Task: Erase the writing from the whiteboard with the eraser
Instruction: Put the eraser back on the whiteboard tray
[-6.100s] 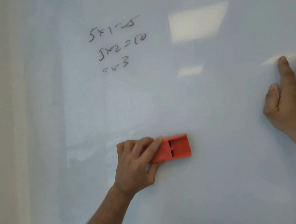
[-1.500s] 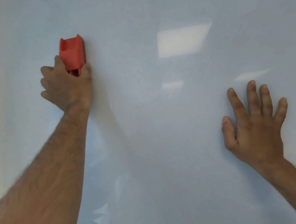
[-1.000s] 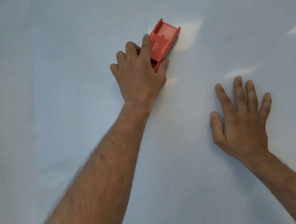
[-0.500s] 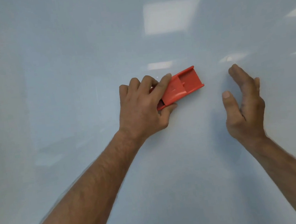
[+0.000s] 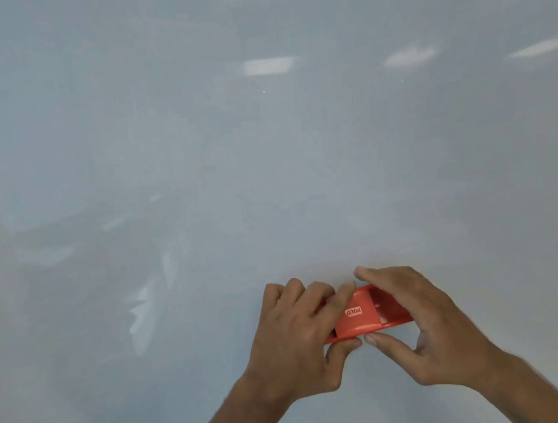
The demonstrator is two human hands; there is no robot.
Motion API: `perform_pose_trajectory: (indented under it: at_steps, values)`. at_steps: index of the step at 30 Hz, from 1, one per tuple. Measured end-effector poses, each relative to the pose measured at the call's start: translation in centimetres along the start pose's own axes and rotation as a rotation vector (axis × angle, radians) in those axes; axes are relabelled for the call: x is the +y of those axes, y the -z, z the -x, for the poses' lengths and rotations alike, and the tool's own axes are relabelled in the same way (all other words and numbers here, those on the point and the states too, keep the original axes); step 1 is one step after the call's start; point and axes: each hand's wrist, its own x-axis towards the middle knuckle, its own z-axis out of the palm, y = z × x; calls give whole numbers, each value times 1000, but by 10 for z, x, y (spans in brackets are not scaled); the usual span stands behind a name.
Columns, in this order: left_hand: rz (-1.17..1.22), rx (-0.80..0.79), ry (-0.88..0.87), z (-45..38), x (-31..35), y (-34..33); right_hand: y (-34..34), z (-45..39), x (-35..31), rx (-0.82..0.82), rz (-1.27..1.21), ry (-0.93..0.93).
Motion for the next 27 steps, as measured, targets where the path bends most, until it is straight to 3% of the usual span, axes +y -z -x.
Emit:
perform_pose_trajectory:
  at_steps: [8, 16, 22, 27]
  values:
    - [167, -366, 196, 127, 59, -52, -62, 122, 0, -392, 93, -142]
    - [227, -688, 330, 212, 92, -86, -133, 206, -4, -632, 129, -219]
    - [233, -988, 451, 248, 104, -111, -179, 243, 2, -793, 56, -413]
    - [191, -1077, 510, 260, 106, -124, -204, 252, 8, -870, 61, -484]
